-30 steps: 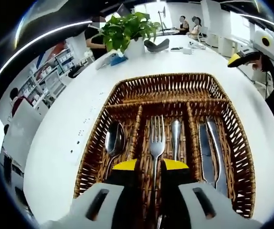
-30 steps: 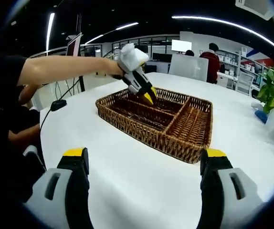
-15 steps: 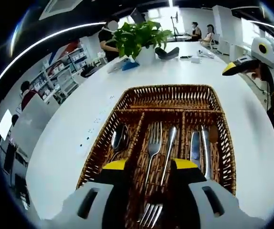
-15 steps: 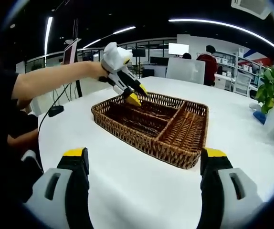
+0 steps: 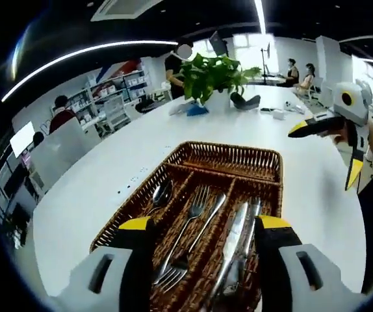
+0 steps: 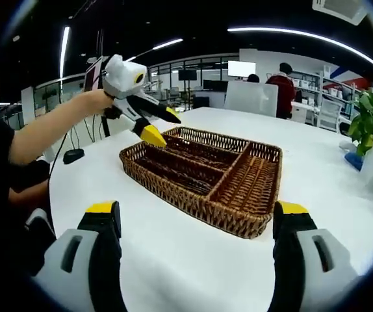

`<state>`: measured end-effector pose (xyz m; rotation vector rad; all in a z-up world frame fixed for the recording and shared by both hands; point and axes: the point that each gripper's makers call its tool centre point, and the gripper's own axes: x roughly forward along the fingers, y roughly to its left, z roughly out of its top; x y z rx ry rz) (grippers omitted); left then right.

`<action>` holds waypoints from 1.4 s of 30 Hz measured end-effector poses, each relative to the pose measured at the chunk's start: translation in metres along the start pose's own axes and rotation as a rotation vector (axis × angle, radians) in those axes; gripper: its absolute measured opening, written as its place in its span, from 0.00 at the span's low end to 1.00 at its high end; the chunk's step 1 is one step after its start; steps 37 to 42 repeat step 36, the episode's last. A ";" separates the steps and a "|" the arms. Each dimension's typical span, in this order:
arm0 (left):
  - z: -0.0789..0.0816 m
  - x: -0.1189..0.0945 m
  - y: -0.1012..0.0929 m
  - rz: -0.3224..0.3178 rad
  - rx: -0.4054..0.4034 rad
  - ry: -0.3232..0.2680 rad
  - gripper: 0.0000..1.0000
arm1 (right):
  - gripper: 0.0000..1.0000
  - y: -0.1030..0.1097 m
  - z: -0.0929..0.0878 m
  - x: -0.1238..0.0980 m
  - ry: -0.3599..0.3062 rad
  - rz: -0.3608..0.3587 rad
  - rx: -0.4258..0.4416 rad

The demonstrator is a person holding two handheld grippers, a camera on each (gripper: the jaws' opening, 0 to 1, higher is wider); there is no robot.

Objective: Arrange the knives, forks, and spoons in their matching storage slots by inserting each utensil handle-first until every utensil is classified and aligned in the correct compartment

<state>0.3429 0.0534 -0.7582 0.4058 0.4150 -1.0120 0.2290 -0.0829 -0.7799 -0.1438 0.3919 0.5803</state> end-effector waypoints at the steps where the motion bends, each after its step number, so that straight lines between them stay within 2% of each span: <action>1: 0.001 -0.004 0.000 0.023 0.000 -0.012 0.69 | 1.00 -0.001 0.000 0.000 -0.001 -0.002 0.001; 6: 0.003 -0.026 -0.019 0.072 -0.036 -0.079 0.75 | 1.00 -0.003 0.001 0.001 -0.001 -0.006 0.006; 9: 0.001 -0.040 -0.024 0.112 -0.038 -0.096 0.76 | 1.00 -0.004 0.002 0.002 -0.001 -0.005 0.005; 14: -0.008 -0.060 -0.037 0.167 -0.087 -0.117 0.86 | 1.00 -0.004 0.004 0.001 -0.007 -0.002 0.006; 15: -0.009 -0.066 -0.039 0.196 -0.111 -0.147 0.88 | 1.00 -0.004 0.004 0.001 -0.008 -0.002 0.007; 16: -0.010 -0.067 -0.040 0.204 -0.121 -0.150 0.90 | 1.00 -0.004 0.004 0.001 -0.009 -0.001 0.009; 19: -0.017 -0.074 -0.046 0.232 -0.146 -0.166 0.93 | 1.00 -0.004 0.005 0.001 -0.012 0.002 0.011; 21: -0.030 -0.080 -0.047 0.297 -0.204 -0.177 0.95 | 1.00 -0.004 0.003 0.000 -0.010 0.000 0.022; 23: -0.039 -0.082 -0.048 0.334 -0.233 -0.172 0.97 | 1.00 -0.006 0.002 0.000 -0.010 -0.008 0.023; 26: -0.050 -0.084 -0.054 0.346 -0.267 -0.158 0.99 | 1.00 -0.007 0.002 -0.001 -0.012 -0.009 0.028; 30: -0.054 -0.087 -0.063 0.358 -0.331 -0.190 0.99 | 1.00 -0.007 0.002 -0.005 -0.018 -0.021 0.027; 35: -0.063 -0.089 -0.073 0.375 -0.356 -0.160 0.99 | 1.00 -0.004 0.002 -0.006 -0.018 -0.015 0.019; 42: -0.063 -0.090 -0.075 0.384 -0.362 -0.162 0.99 | 1.00 -0.004 0.002 -0.007 -0.020 -0.015 0.019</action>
